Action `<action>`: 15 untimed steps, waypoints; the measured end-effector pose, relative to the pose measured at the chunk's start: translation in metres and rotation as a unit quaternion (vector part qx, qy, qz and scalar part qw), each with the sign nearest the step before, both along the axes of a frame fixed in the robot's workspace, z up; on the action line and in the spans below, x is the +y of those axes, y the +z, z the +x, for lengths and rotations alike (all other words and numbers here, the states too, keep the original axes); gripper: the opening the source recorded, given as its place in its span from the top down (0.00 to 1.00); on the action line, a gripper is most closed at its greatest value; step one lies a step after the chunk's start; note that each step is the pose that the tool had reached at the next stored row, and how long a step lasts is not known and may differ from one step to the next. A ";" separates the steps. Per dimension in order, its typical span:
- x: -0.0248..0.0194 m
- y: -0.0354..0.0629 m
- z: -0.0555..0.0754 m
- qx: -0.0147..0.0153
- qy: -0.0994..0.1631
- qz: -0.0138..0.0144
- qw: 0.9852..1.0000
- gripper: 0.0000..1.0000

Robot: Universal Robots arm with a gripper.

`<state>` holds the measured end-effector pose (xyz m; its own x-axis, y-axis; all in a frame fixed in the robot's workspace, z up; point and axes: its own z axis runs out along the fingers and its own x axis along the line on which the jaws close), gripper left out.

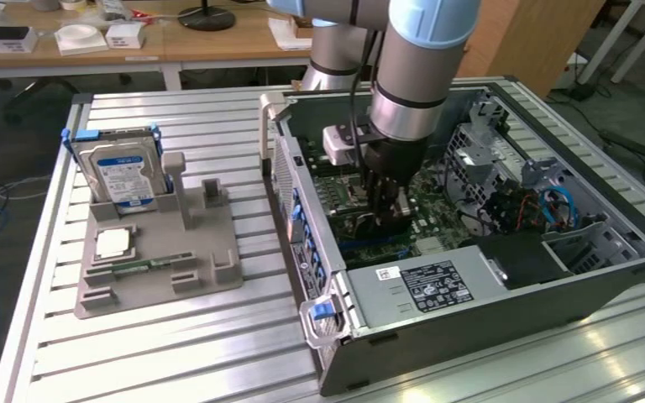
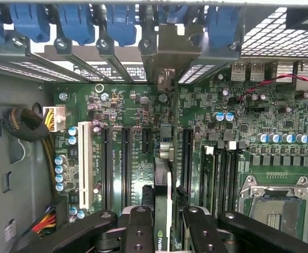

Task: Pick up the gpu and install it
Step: 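Insert the gpu into the slot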

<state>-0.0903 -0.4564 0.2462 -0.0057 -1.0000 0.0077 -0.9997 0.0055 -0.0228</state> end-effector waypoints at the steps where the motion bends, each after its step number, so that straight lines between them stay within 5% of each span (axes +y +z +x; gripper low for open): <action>1: 0.0000 -0.0002 0.000 0.000 0.000 0.000 1.000 0.74; 15: 0.0000 -0.0015 0.000 0.000 0.000 0.000 1.000 0.74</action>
<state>-0.0908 -0.4564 0.2448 -0.0061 -1.0000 0.0076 -0.9997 0.0059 -0.0227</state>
